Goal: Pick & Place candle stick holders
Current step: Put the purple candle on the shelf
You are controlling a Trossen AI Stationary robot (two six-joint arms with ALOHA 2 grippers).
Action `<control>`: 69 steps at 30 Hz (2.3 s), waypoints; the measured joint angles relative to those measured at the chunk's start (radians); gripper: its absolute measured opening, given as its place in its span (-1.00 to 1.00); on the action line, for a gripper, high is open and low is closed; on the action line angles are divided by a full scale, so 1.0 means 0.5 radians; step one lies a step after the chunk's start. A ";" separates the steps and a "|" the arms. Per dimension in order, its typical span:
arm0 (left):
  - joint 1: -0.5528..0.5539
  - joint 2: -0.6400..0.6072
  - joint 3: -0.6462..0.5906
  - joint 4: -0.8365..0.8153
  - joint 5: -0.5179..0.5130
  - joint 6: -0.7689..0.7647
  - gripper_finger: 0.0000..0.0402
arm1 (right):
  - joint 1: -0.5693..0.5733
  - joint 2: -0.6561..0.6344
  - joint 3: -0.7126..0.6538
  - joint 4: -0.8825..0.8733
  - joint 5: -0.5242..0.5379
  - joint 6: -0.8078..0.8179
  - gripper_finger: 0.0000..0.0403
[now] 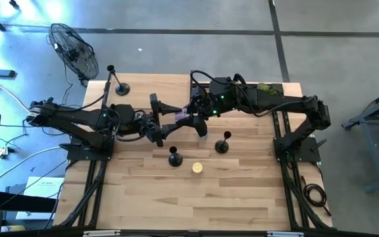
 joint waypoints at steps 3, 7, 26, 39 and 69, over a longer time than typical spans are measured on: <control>0.000 0.000 0.000 0.020 0.001 0.000 0.41 | 0.000 0.000 0.000 0.007 -0.001 0.001 0.10; 0.000 -0.001 0.000 0.023 0.002 0.000 0.41 | 0.000 0.000 0.000 0.009 -0.001 0.012 0.10; 0.001 0.087 0.000 0.090 -0.065 0.005 0.11 | 0.011 0.000 0.000 -0.012 0.006 0.030 0.10; 0.001 0.089 0.000 0.110 -0.096 0.007 0.15 | 0.011 0.000 0.000 -0.007 0.013 0.025 0.10; 0.000 0.092 0.000 0.087 -0.208 0.006 0.06 | 0.011 0.002 0.000 -0.004 0.015 0.032 0.10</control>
